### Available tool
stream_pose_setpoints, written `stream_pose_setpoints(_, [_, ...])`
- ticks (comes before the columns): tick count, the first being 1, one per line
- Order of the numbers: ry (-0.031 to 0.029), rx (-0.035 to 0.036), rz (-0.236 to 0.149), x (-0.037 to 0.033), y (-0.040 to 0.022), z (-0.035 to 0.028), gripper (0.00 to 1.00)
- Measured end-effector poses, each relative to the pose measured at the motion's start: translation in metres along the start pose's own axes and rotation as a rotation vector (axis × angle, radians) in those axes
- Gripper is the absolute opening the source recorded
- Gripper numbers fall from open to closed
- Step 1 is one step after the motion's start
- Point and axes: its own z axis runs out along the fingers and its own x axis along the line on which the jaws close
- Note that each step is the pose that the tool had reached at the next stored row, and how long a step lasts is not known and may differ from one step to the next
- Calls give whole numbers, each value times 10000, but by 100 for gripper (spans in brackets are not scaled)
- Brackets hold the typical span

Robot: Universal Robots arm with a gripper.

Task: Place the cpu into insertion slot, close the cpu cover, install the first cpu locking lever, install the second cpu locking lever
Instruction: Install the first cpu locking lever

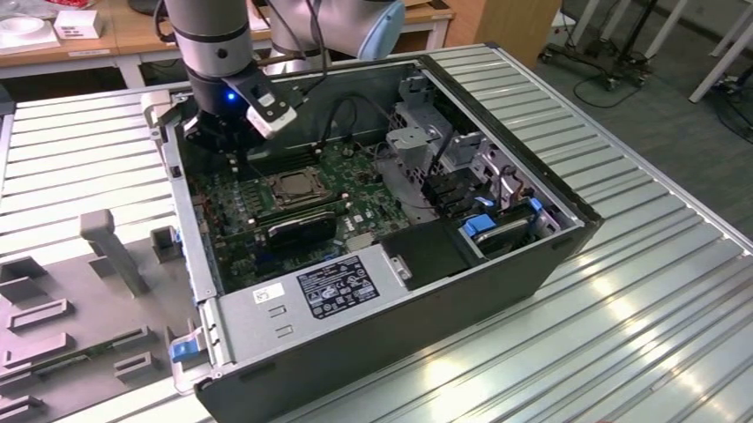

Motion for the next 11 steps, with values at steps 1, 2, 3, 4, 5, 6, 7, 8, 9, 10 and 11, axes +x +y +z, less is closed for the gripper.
stream_pose_setpoints(1, [0, -72, 3, 0, -1, -1, 11])
stream_pose_setpoints(2, [2, -176, 7, -1, -3, -3, 11])
stream_pose_setpoints(3, [2, -307, 12, -1, -7, -3, 11])
stream_pose_setpoints(4, [3, -394, 15, -1, -10, -3, 11])
stream_pose_setpoints(5, [4, -444, 16, -1, -11, -4, 11])
stream_pose_setpoints(6, [4, -458, 17, -1, -11, -4, 11])
stream_pose_setpoints(7, [4, -462, 17, -1, -11, -3, 11])
stream_pose_setpoints(8, [3, -468, 16, 0, -11, -2, 11])
stream_pose_setpoints(9, [3, -471, 13, 1, -12, -1, 11])
stream_pose_setpoints(10, [4, -471, 9, 4, -12, 0, 11])
stream_pose_setpoints(11, [3, -473, 7, 7, -13, 1, 11])
